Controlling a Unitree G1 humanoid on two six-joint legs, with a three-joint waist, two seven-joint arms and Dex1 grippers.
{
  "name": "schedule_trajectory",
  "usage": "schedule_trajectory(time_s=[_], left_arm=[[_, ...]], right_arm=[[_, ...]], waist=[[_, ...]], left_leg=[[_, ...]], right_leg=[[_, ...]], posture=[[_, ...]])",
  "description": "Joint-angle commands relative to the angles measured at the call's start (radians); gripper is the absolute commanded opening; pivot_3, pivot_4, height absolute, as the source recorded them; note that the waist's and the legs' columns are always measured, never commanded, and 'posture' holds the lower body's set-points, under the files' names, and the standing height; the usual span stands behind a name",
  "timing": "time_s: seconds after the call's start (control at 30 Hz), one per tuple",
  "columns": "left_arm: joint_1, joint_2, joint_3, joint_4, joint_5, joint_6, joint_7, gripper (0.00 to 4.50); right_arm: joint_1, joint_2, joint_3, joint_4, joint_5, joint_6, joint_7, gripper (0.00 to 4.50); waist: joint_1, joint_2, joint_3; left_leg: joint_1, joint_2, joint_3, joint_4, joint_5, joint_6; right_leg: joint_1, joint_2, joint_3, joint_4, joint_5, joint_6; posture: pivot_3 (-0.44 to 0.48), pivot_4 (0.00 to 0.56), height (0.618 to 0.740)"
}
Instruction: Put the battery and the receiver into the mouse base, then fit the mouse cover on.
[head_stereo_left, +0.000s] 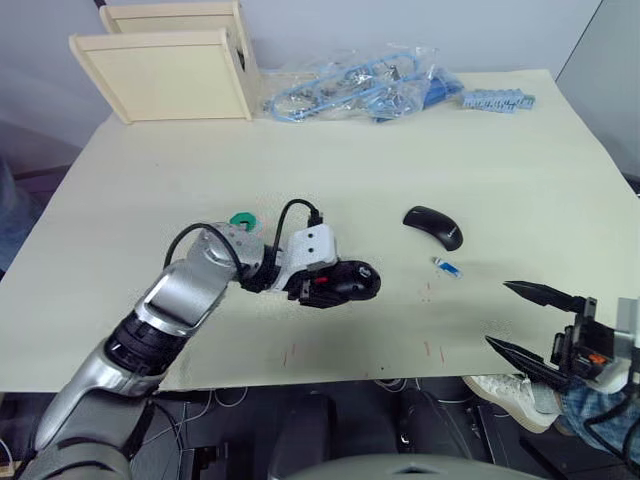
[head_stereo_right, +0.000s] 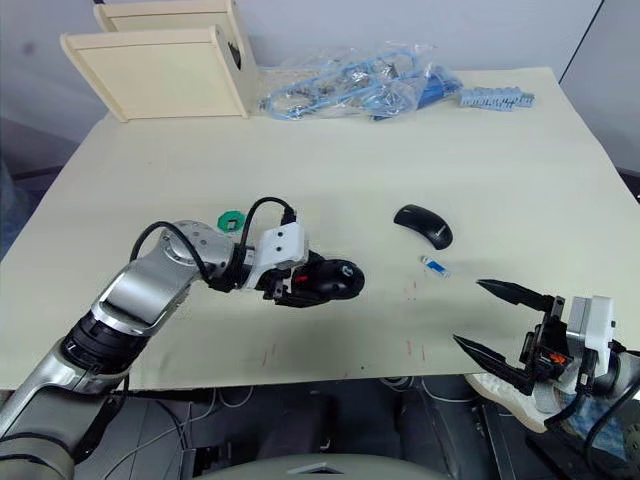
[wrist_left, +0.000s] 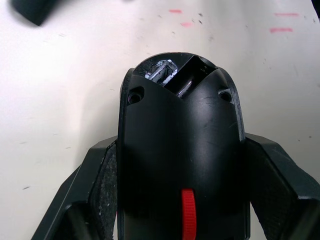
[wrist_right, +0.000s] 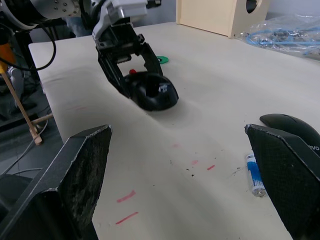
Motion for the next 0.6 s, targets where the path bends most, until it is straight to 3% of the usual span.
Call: schedule_trajectory(time_s=[0.03,0.23,0.47,0.6], left_arm=[[-0.029,-0.033,-0.031,0.013,0.046,-0.014,0.033,2.92],[-0.076,-0.106,-0.079,0.112,0.095,-0.033,0.044,2.92],[-0.09,-0.127,-0.132,0.168,0.151,-0.079,0.025,2.92],[-0.066,-0.141,-0.147,0.172,0.169,-0.078,0.03,2.92]], right_arm=[[0.016,-0.012,-0.043,-0.038,0.024,0.001,0.003,4.5],[-0.002,-0.026,-0.04,-0.036,0.023,0.018,0.001,4.5],[-0.034,-0.054,-0.032,-0.023,0.009,0.067,-0.021,4.5],[-0.106,-0.052,0.002,-0.014,-0.069,0.15,-0.182,4.5]], waist=[[0.0,0.0,0.0],[-0.001,0.0,0.0],[0.0,0.0,0.0],[0.0,0.0,-0.001]], left_leg=[[0.0,0.0,0.0,0.0,0.0,0.0],[0.0,0.0,0.0,0.0,0.0,0.0],[0.0,0.0,0.0,0.0,0.0,0.0],[0.0,0.0,0.0,0.0,0.0,0.0]], right_leg=[[0.0,0.0,0.0,0.0,0.0,0.0],[0.0,0.0,0.0,0.0,0.0,0.0],[0.0,0.0,0.0,0.0,0.0,0.0],[0.0,0.0,0.0,0.0,0.0,0.0]], posture=[[0.0,0.15,0.74],[0.0,0.15,0.74],[0.0,0.15,0.74],[0.0,0.15,0.74]])
